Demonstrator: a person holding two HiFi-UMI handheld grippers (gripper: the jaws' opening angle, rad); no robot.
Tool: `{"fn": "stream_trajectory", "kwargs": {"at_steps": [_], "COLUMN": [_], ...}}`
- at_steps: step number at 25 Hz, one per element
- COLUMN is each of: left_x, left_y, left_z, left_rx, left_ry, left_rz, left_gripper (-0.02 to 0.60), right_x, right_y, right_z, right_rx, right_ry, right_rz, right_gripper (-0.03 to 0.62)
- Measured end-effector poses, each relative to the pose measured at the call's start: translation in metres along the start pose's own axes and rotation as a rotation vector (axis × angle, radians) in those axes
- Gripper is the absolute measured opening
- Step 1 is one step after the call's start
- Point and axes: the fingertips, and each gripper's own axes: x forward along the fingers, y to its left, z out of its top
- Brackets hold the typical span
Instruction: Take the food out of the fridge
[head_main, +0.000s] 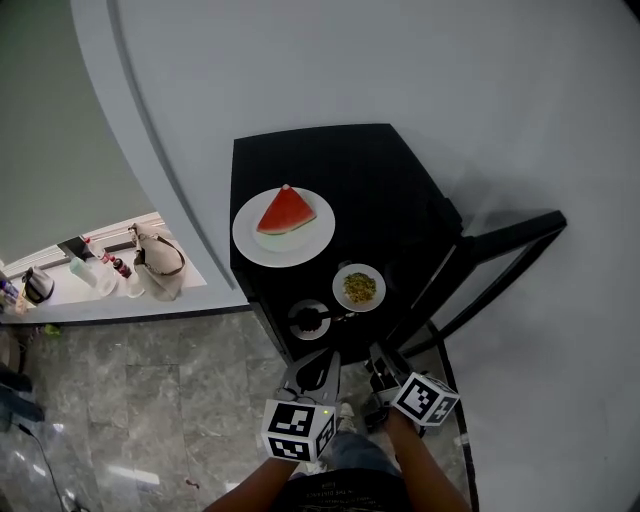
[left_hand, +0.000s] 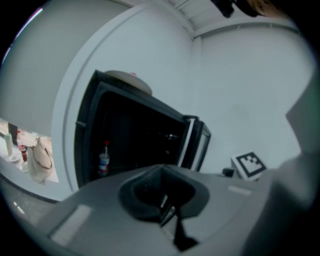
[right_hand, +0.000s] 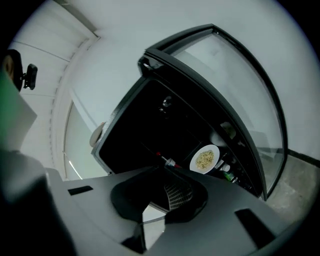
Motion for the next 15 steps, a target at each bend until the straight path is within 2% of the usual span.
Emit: {"fn": "stream_trajectory", "kwargs": {"at_steps": [7,12,15], "left_x": [0.059,0.09,0.101], "left_y": [0.008,0.023,0.034], "left_z": [-0.004,-0.013,-0.016], "left_rx": [-0.004,-0.006,-0.018], "left_ry": [0.045,0.095,0.121], "left_rz": [-0.029,-0.013,0.007], "left_gripper": [-0.015,-0.015,-0.015], "right_x": [0.051,0.084,0.099], "right_y": [-0.072,-0.113,-0.134], "right_z": [-0.002,-0.013,-0.022], "right_rx": [0.167,0.279,0.331], "right_ry": [0.026,0.046,0.071], "right_rz": [-0.055,-0.074,-0.102], "right_gripper": [0.011,0.057,0.063]}}
